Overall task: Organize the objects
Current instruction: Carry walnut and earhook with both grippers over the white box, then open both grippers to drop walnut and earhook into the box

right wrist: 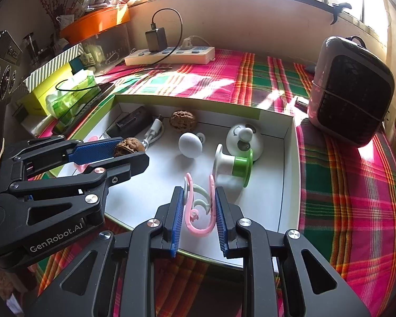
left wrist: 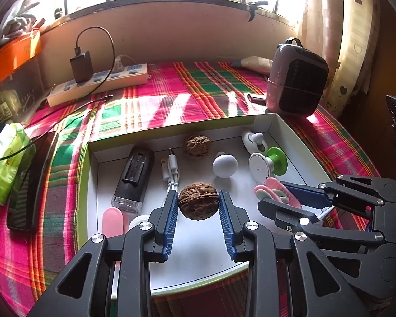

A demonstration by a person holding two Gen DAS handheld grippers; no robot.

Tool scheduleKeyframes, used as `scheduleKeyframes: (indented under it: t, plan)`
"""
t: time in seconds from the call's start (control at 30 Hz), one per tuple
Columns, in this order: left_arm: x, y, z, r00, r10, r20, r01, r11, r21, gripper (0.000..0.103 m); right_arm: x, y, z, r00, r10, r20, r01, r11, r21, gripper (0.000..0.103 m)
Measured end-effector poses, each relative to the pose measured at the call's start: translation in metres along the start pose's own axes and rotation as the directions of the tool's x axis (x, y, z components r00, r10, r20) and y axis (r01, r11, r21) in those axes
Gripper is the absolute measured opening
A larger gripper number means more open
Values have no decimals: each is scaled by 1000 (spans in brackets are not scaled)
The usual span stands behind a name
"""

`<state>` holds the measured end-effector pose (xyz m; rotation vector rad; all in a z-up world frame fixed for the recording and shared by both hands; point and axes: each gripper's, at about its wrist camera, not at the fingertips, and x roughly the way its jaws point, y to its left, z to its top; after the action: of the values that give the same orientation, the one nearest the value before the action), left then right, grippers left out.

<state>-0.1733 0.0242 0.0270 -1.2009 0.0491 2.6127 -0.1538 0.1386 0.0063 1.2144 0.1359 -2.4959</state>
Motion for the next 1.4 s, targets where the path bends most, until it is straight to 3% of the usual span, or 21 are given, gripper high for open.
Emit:
scheduleKeyframes:
  t: [0.8, 1.4]
  plan:
    - [23, -5, 9, 999, 26, -23, -25, 999, 33, 29, 11, 2, 6, 995, -85, -45, 83, 995, -61, 24]
    - [25, -5, 9, 999, 34, -24, -33, 999, 40, 29, 13, 5, 9, 992, -105, -70, 98, 991, -91, 24]
